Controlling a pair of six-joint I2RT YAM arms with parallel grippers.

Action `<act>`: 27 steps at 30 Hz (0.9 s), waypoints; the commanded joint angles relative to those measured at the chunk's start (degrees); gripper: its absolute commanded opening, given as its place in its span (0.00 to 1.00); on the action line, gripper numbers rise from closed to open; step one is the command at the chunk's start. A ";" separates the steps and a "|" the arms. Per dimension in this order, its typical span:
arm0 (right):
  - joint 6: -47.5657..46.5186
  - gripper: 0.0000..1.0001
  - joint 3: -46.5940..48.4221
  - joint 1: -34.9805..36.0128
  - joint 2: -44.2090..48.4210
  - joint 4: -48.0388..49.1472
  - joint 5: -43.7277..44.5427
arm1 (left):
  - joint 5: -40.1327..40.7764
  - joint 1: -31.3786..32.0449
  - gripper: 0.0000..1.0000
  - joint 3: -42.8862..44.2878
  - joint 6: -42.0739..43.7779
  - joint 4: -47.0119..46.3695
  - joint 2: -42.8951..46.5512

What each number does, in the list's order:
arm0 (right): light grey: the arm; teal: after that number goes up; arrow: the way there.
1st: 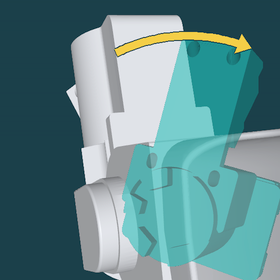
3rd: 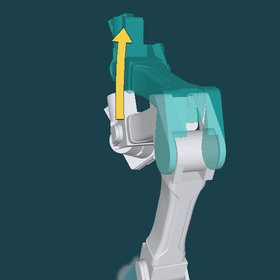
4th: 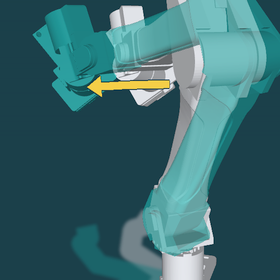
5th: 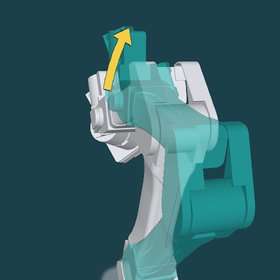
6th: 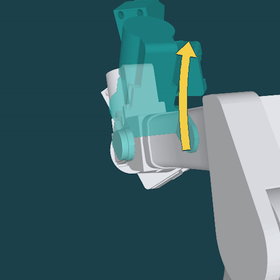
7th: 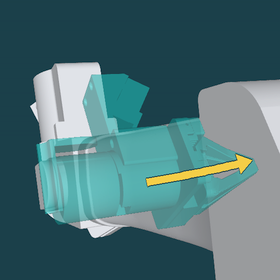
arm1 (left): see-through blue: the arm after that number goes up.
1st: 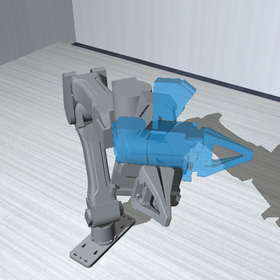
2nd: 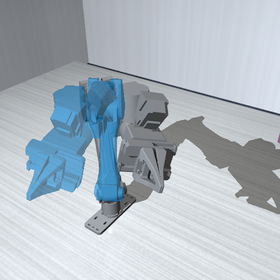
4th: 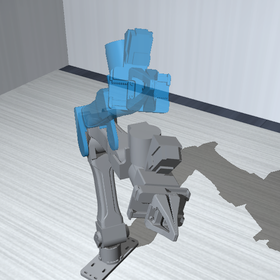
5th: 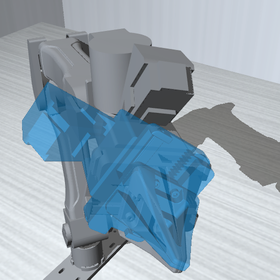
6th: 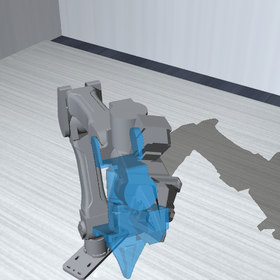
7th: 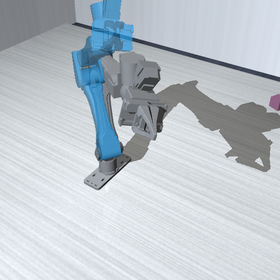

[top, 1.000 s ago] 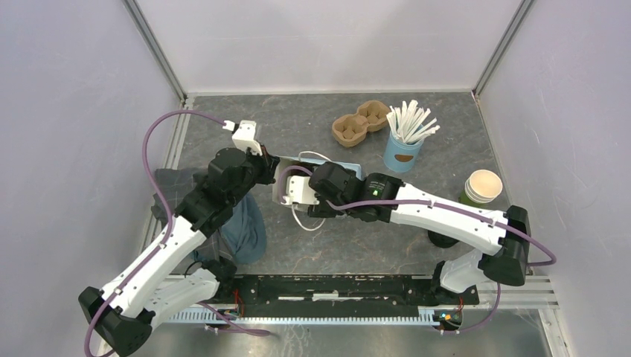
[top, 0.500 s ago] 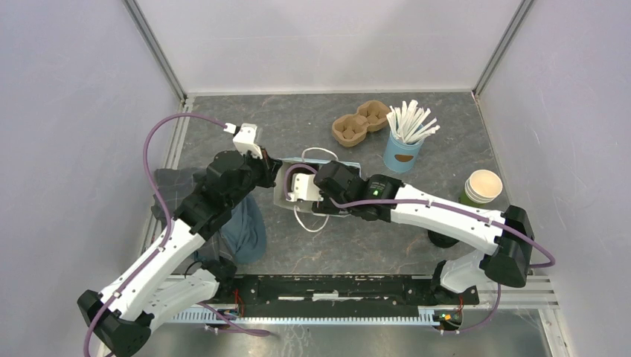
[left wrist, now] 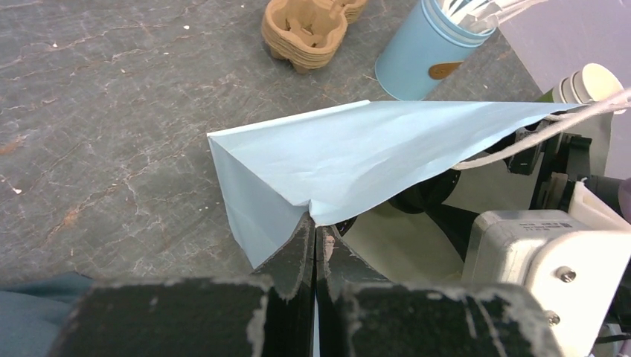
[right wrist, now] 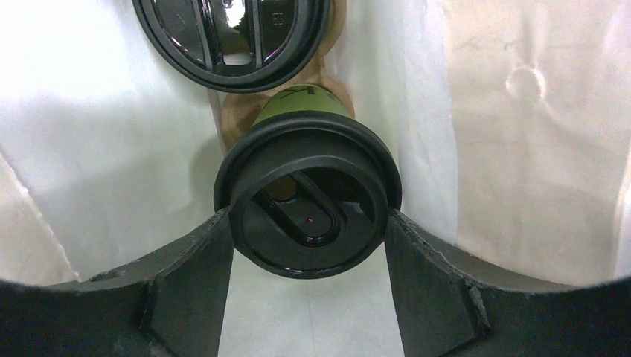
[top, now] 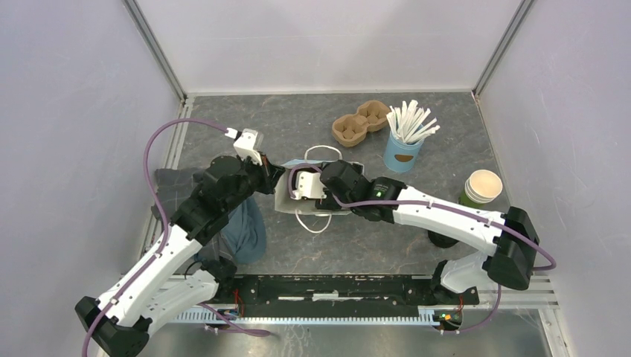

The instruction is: Pack the takeout coffee

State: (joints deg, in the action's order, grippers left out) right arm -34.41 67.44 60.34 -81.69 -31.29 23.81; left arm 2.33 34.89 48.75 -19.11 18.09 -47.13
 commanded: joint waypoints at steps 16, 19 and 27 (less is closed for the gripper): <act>-1.34 0.19 -16.70 -2.33 11.55 17.73 0.19 | -8.20 0.26 0.02 -2.02 -0.75 0.86 0.53; -1.53 0.20 -17.60 -2.88 11.44 19.46 -0.15 | -8.28 0.26 0.02 -2.19 -0.71 0.96 0.11; -2.75 0.19 -16.81 -4.02 9.44 17.71 3.29 | -7.07 0.26 0.02 -0.10 0.39 3.43 -1.33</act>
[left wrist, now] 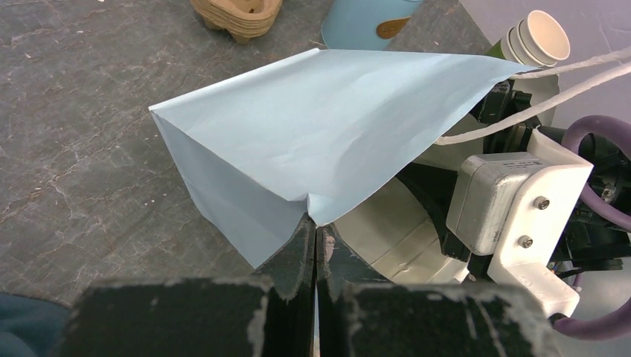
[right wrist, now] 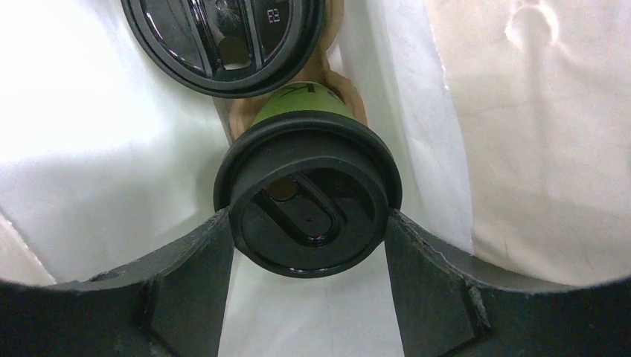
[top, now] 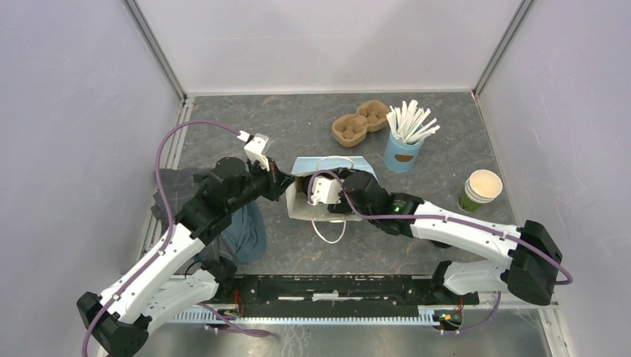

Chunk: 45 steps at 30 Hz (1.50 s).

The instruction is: Pack the takeout coffee

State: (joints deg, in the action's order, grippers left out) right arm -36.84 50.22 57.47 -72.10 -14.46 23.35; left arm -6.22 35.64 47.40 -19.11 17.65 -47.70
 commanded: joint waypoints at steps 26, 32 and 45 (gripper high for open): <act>2.41 0.19 5.12 -1.54 -3.19 -4.85 6.33 | 3.47 -0.48 0.02 7.29 -1.17 8.86 -5.82; 2.91 0.20 2.52 -3.76 -2.95 1.26 3.84 | 2.32 -0.48 0.02 8.96 -1.70 10.58 -7.50; 2.47 0.19 0.36 -7.44 -4.25 7.51 -3.53 | 0.42 -0.57 0.02 11.81 -3.34 13.11 -9.78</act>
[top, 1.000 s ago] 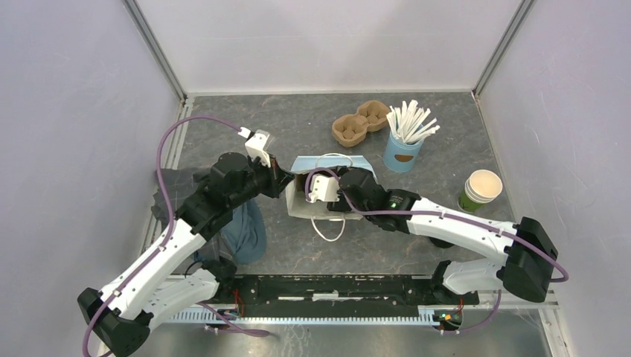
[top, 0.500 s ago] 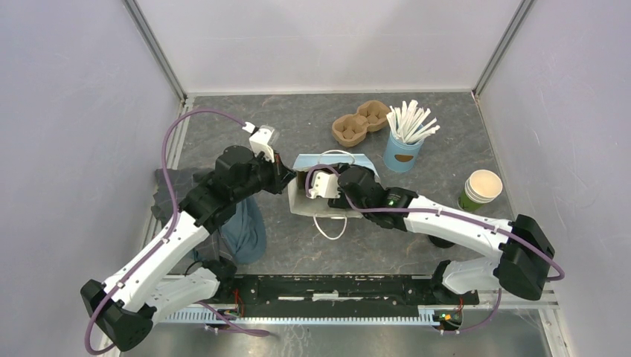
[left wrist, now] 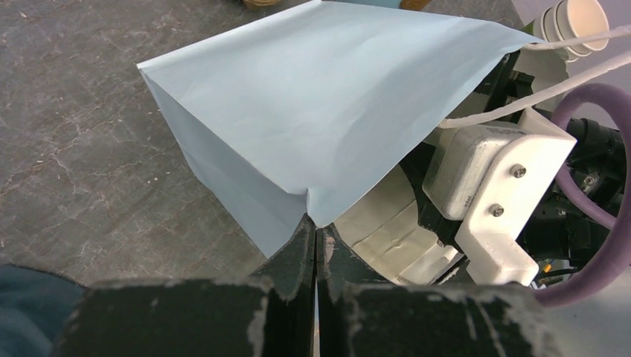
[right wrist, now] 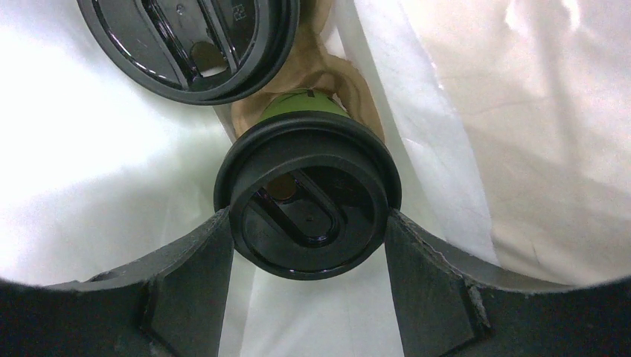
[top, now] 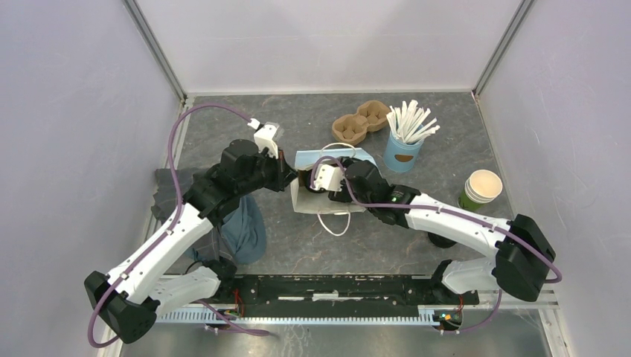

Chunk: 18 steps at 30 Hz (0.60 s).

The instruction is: Pack the takeout coffee

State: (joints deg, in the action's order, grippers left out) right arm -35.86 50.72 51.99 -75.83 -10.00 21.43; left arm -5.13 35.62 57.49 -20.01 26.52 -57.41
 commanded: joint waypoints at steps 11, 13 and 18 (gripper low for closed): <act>0.11 0.21 4.30 -2.16 -0.71 -4.18 -3.06 | -4.63 -0.53 0.02 5.24 -7.12 9.24 -0.83; 0.35 0.21 5.42 -2.11 -0.85 -6.07 -3.04 | -6.06 -0.55 0.02 6.07 -8.24 10.61 -0.69; 1.45 0.21 5.83 -2.19 0.29 -9.01 -3.94 | -8.54 -0.55 0.02 8.21 -10.57 13.22 -0.07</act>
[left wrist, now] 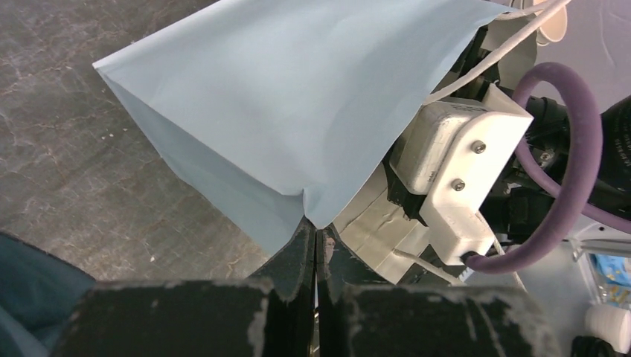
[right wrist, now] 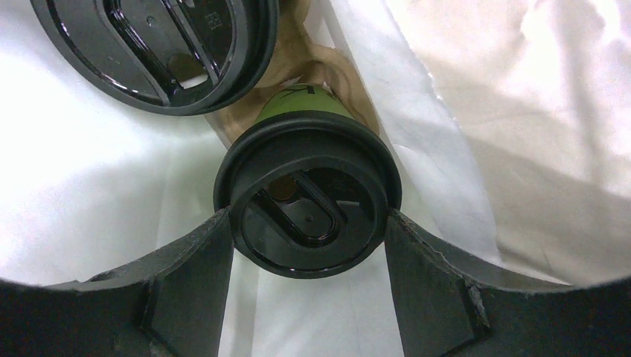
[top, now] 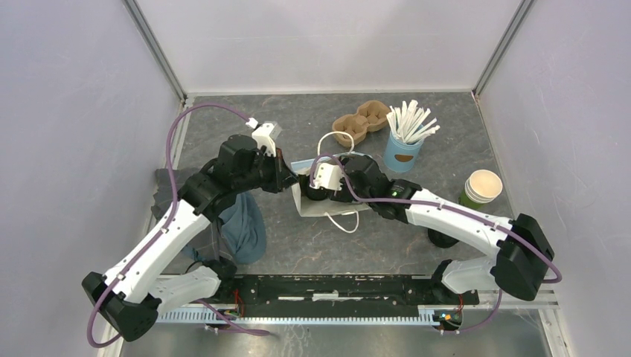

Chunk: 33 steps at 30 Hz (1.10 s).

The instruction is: Pack the takeout coffee

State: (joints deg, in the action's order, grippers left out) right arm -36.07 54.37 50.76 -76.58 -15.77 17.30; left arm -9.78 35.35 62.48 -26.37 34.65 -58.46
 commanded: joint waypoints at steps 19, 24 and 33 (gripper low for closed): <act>3.13 0.21 5.15 -0.91 1.69 -12.99 -10.18 | -8.98 -0.29 0.02 2.66 -15.08 8.77 3.32; 3.04 0.21 8.77 -0.85 -2.42 -16.50 -12.60 | -3.53 -0.24 0.02 6.58 -16.29 13.59 1.09; -1.47 0.21 13.92 -0.94 -9.94 -21.27 -12.71 | 4.92 -0.37 0.02 16.25 -13.22 20.91 -6.66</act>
State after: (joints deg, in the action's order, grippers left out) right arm -35.46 65.67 50.09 -82.89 -31.94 5.89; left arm -8.93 35.07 73.73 -40.12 51.27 -62.54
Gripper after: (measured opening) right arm 0.730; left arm 0.026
